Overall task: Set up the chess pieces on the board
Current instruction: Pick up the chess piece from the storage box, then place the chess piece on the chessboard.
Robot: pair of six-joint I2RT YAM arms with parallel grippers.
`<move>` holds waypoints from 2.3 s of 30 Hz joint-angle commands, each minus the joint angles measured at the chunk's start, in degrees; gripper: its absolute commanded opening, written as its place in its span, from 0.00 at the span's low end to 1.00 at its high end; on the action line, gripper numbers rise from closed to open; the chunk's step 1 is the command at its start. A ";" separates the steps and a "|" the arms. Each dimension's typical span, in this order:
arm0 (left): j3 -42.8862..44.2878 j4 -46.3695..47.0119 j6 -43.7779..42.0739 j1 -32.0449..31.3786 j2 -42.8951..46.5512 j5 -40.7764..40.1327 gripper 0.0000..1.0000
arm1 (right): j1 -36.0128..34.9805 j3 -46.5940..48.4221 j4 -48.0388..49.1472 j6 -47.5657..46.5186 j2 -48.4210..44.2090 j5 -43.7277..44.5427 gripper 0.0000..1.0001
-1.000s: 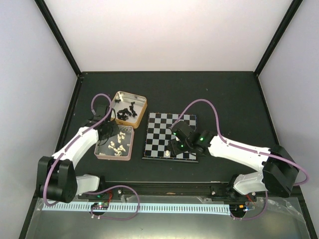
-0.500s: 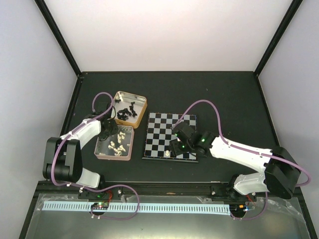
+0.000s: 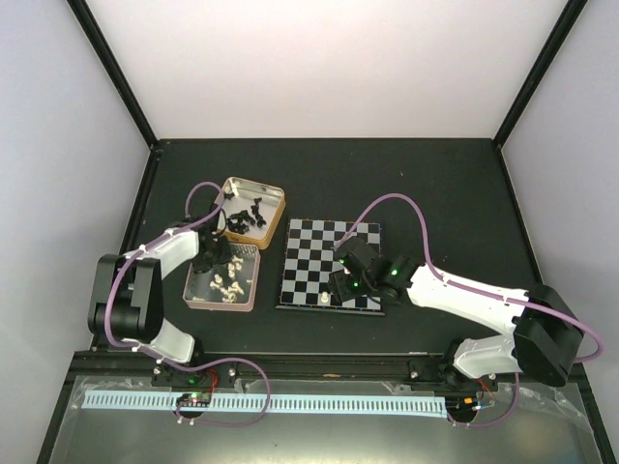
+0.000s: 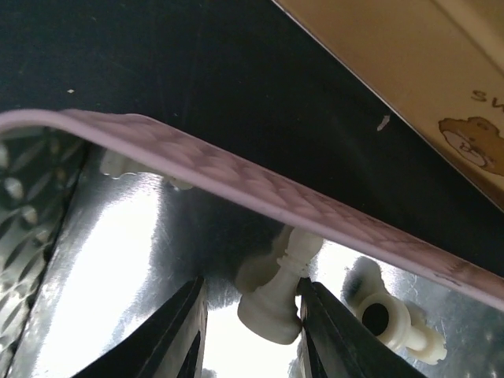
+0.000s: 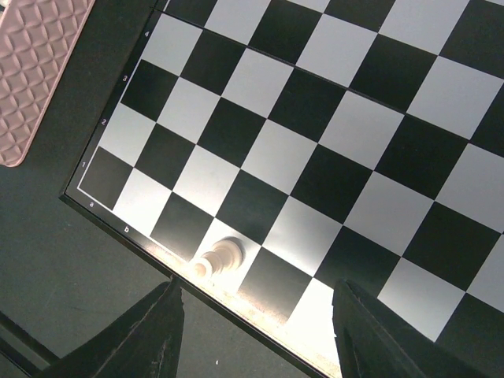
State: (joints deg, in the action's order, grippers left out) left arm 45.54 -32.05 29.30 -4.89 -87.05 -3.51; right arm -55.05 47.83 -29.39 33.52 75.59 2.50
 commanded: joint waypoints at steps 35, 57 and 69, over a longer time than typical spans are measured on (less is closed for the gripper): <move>0.00 11.63 -4.58 -16.73 27.75 37.76 0.06 | 9.01 6.22 14.59 5.77 -6.20 -30.38 0.66; 0.64 22.16 -9.03 -27.68 23.85 41.55 0.05 | 10.63 14.57 6.36 6.72 -1.20 -24.22 0.40; 0.42 23.07 -9.14 -27.85 24.25 42.17 0.05 | 10.58 12.93 10.64 9.52 -0.19 -30.87 0.14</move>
State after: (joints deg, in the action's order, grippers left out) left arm 44.23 -11.81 21.34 -32.40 -62.76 37.36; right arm -44.66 61.63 -21.34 41.98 75.02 -24.77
